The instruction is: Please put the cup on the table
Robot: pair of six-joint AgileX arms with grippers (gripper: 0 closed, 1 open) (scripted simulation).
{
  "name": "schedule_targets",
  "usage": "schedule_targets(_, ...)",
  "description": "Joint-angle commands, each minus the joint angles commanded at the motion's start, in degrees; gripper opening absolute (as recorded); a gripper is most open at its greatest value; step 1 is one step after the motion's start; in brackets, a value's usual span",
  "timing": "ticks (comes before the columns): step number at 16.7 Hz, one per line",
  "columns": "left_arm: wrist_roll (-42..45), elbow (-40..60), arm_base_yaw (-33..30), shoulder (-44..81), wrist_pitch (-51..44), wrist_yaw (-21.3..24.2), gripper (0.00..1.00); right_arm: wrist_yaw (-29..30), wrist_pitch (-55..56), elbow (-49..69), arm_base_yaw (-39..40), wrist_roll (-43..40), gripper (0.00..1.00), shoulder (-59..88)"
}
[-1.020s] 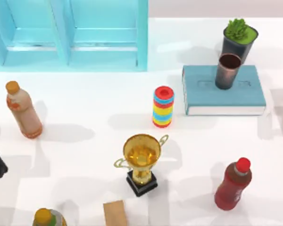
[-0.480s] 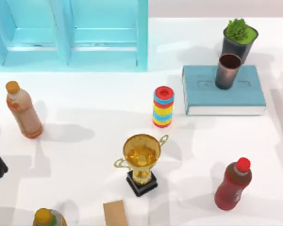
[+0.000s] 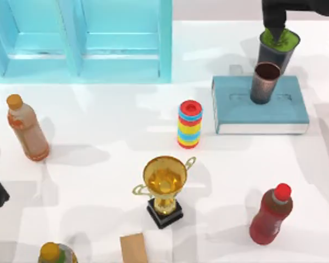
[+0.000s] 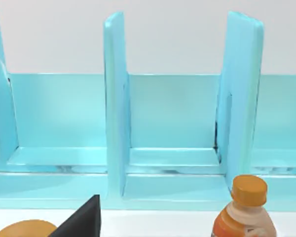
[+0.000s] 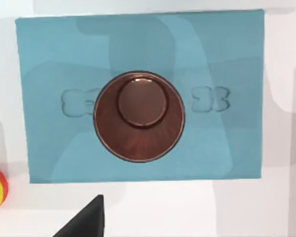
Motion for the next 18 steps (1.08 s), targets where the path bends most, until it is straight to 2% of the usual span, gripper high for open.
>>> schedule_targets(3,0.00,0.00,0.00,0.00,0.00,0.00,1.00,0.01,-2.19,4.25,1.13,0.49,1.00,4.18)
schedule_targets(10,0.00,0.00,0.00,0.00,0.00,0.00,1.00,-0.03,-1.28,3.42,0.95,0.36,1.00,4.37)
schedule_targets(18,0.00,0.00,0.00,0.00,0.00,0.00,1.00,-0.06,17.53,-13.66,0.76,0.10,1.00,5.89)
